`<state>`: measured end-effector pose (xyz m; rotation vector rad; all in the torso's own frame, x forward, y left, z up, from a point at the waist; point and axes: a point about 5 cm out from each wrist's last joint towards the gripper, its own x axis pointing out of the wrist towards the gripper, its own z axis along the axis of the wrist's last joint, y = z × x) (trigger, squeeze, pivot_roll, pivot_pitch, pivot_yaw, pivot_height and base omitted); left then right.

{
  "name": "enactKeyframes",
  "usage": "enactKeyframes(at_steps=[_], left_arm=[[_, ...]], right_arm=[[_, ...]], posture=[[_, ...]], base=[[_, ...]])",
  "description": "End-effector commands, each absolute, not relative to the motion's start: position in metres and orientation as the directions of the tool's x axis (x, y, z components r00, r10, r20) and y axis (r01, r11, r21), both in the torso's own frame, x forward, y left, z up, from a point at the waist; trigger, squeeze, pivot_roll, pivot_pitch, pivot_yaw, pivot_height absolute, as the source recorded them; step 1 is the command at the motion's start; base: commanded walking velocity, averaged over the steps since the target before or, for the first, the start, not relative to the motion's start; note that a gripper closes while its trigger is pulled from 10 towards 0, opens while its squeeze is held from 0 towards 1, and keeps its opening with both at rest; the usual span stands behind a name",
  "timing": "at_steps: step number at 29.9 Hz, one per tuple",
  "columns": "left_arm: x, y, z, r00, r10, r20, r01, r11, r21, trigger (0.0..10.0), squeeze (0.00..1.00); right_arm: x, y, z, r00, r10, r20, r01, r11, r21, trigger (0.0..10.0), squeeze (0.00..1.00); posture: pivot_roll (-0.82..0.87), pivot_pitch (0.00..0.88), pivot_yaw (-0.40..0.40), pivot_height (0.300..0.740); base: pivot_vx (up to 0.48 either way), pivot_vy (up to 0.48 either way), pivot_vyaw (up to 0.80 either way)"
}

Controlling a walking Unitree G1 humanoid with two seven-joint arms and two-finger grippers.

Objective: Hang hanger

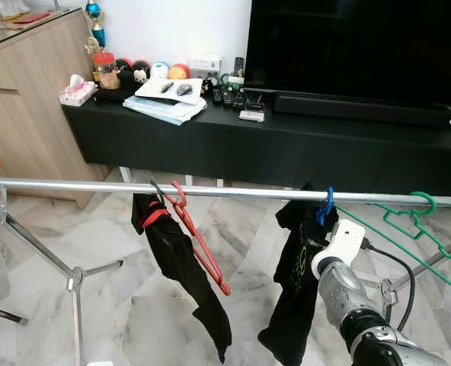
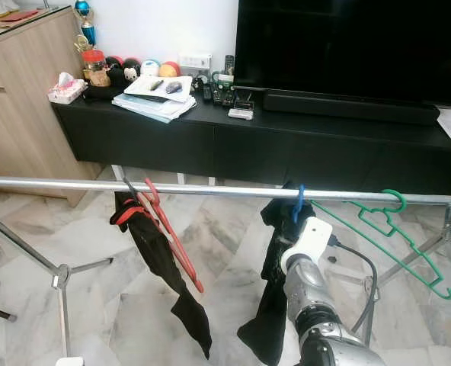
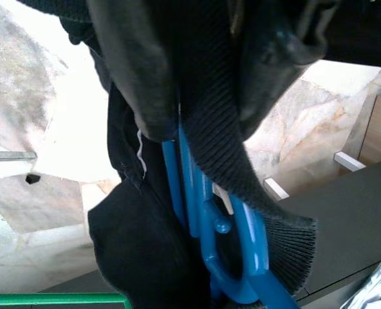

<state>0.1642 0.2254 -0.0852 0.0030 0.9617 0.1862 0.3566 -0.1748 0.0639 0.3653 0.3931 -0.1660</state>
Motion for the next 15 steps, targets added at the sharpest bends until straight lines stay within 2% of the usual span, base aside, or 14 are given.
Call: enactKeyframes(at_steps=[1, 8, 15], left_arm=[[0.157, 0.228, -0.088, 0.535, 0.163, -0.829, -0.158, 0.983, 0.091, 10.0, 0.00], [0.160, 0.226, -0.087, 0.539, 0.161, -0.827, -0.160, 0.983, 0.087, 10.0, 0.00], [0.167, 0.222, -0.085, 0.550, 0.158, -0.820, -0.165, 0.983, 0.079, 10.0, 0.00]], right_arm=[[0.358, -0.173, 0.066, 0.912, -0.086, -0.402, 0.229, 0.918, 0.323, 0.0, 0.00], [0.359, -0.176, 0.068, 0.915, -0.092, -0.392, 0.232, 0.917, 0.325, 0.0, 0.00], [0.364, -0.177, 0.079, 0.952, -0.076, -0.296, 0.159, 0.950, 0.269, 0.0, 0.00]], posture=[[0.12, 0.080, -0.005, 0.740], [0.12, 0.067, -0.010, 0.740], [0.11, 0.042, -0.022, 0.740]], base=[[0.000, 0.000, 0.00], [0.000, 0.000, 0.00], [0.000, 0.000, 0.00]])
